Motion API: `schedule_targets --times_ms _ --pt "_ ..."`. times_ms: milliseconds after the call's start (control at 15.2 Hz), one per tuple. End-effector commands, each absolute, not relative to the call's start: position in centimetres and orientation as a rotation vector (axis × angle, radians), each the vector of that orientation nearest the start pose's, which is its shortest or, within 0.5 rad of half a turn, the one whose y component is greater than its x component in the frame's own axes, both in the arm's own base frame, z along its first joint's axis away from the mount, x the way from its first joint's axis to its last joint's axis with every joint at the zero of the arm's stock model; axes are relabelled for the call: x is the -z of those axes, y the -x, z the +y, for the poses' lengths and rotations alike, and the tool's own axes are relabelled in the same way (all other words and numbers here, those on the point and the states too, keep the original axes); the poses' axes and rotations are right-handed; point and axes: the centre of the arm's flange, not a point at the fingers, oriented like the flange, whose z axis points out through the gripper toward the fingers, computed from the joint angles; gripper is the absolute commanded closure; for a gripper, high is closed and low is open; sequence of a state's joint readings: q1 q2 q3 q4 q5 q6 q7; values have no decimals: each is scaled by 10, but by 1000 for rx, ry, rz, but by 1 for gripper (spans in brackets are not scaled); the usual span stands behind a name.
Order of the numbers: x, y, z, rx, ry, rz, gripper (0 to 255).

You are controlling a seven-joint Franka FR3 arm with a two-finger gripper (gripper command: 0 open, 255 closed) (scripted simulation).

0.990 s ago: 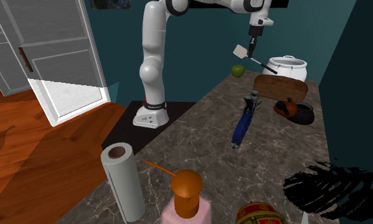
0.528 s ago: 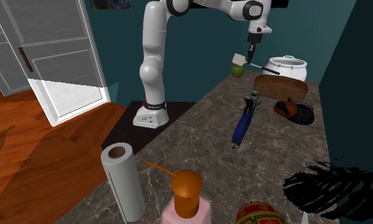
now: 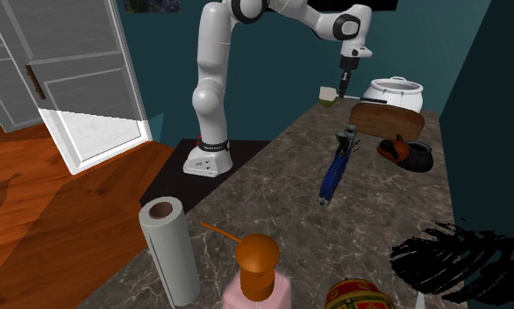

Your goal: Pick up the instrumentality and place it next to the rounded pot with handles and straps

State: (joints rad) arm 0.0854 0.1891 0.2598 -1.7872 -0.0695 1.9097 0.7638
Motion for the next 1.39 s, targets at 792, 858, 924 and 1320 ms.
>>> schedule_targets --times_ms 792,858,924,1320 --pt "-369 -573 193 -67 3124 628 255" --pt "-364 -573 193 -67 3124 628 255" --pt "-358 -573 193 -67 3124 628 255" --pt "-348 -573 193 -66 3124 628 255"
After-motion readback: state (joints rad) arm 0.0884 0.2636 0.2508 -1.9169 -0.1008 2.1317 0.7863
